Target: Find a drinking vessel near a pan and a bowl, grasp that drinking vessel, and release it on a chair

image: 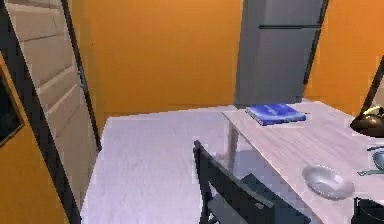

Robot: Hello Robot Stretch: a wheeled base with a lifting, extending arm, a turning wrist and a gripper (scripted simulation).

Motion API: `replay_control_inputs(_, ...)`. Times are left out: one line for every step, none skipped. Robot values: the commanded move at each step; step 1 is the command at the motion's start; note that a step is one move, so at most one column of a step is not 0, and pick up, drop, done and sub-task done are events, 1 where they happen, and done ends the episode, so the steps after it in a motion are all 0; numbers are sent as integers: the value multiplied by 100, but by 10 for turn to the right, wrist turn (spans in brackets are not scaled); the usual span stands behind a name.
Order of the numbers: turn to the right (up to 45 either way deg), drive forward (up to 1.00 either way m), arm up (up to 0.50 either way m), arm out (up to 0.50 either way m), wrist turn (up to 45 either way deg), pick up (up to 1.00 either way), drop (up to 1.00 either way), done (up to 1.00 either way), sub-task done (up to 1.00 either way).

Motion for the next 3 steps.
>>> replay_control_inputs(-360,0,0,0,0,0,0,0,0)
replay_control_inputs(0,0,50,0,0,0,0,0,0)
replay_control_inputs(0,0,34,0,0,0,0,0,0)
